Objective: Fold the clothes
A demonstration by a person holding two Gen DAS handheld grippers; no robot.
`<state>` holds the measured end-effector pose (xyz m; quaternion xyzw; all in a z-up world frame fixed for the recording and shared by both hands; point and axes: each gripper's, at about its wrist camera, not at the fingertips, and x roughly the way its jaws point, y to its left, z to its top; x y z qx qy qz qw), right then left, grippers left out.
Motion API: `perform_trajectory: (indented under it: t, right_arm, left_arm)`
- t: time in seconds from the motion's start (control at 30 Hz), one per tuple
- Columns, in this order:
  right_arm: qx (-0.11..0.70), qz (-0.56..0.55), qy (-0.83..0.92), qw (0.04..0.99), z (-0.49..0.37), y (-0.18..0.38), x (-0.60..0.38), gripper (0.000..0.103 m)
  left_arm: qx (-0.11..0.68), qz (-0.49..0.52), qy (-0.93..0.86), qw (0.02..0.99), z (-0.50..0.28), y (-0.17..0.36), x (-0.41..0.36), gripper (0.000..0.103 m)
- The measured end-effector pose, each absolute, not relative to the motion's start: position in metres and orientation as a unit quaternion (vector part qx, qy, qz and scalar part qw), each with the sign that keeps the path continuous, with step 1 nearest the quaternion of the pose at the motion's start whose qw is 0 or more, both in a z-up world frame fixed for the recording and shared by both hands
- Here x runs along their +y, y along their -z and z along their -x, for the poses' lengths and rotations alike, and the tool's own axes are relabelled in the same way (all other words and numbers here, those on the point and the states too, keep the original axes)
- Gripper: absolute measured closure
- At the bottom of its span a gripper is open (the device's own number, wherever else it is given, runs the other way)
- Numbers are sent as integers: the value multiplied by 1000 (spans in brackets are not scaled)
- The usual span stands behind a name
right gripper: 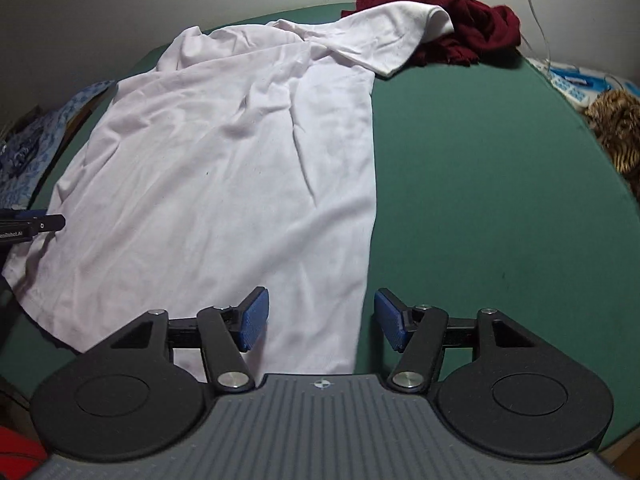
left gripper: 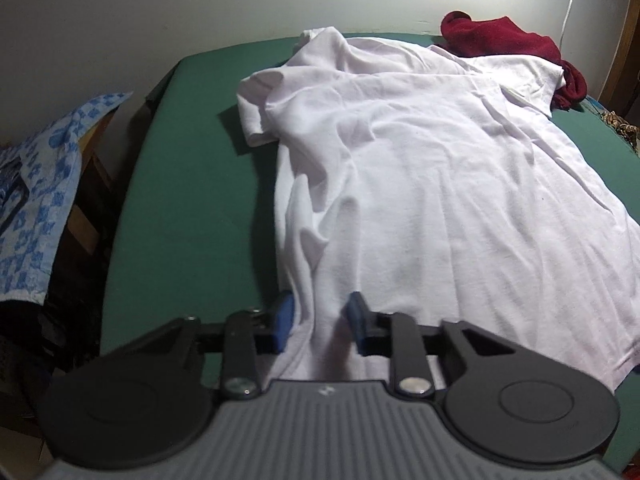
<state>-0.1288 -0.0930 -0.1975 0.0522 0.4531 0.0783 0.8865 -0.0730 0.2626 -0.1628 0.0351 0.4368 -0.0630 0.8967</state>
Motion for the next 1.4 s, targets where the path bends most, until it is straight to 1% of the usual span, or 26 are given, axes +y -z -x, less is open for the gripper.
perform_trajectory:
  t: [0.03,0.07,0.1,0.13,0.17,0.2,0.23,0.37,0.53,0.63,0.77,0.87,0.93,0.97,1.0,1.03,1.07,1.1,1.17,1.2,1.23,1.27,1.3,1.33,1.37,1.4]
  right_arm:
    - [439,-56,-70,894,135,201,-90,30]
    - [425,-56,-63,901,139,204,-87,29]
    - [412,-49,-58,908,141,205,-83,29]
    - [402,-39,-52,913,142,207,-80,34]
    - [391,-22,-47,919,142,208,-77,43]
    - [380,2,-49,924,141,209,-74,83]
    - [377,8,-59,924,138,209,-76,97]
    - [376,-57,-97,920,128,192,-102,99]
    - [341,-94,-128,927,141,147,-144,100]
    - [349,-90,-150,921,149,132,-166,101]
    - [375,-73,-172,908,164,142,-178,100]
    - [402,-34,-147,903,164,166,-181,99]
    - [420,-36,-149,894,162,178,-185,86]
    - [422,-43,-153,893,160,182,-187,81]
    - [421,-51,-154,892,159,185,-189,66]
    - [420,-60,-153,893,158,188,-190,54]
    - [419,-68,-151,893,156,191,-191,51]
    - [416,-78,-153,893,155,194,-192,47]
    - [410,-86,-161,894,154,194,-189,47]
    - [410,-88,-168,892,155,195,-186,47]
    - [410,-90,-176,891,156,195,-183,47]
    - [407,-90,-186,890,159,196,-180,47]
    - [402,-88,-197,890,162,197,-178,47]
    - [396,-86,-208,890,165,199,-176,50]
    - [390,-81,-215,892,167,200,-173,52]
    - [382,-75,-219,895,169,202,-170,67]
  left_arm:
    - [440,-31,61,896,75,161,261,93]
    - [441,-23,60,895,76,160,261,97]
    - [441,-12,56,896,78,160,262,98]
    - [440,-1,51,897,79,159,263,98]
    - [436,9,44,899,80,159,263,99]
    - [431,21,32,901,82,160,262,99]
    - [429,29,18,903,83,161,260,100]
    - [422,88,-6,902,97,148,252,100]
    - [382,93,-5,919,143,106,229,103]
    - [388,86,-29,917,160,111,226,103]
    - [397,77,-63,912,182,120,222,101]
    - [403,70,-88,908,199,127,219,99]
    - [407,65,-105,905,210,131,217,82]
    - [401,76,-111,906,208,133,224,58]
    - [394,89,-116,907,206,135,232,37]
    - [390,96,-119,908,202,140,237,30]
    - [387,103,-122,908,198,144,242,22]
    - [395,98,-126,905,192,149,243,22]
    - [417,87,-129,896,181,159,242,24]
    - [429,84,-126,890,176,164,240,31]
    - [429,73,-122,892,175,165,234,33]
    - [426,61,-118,895,174,165,227,40]
    - [424,49,-113,897,174,166,220,52]
    - [417,53,-111,900,175,160,218,58]
    - [410,59,-108,904,176,152,217,74]
    - [403,64,-106,907,177,145,216,99]
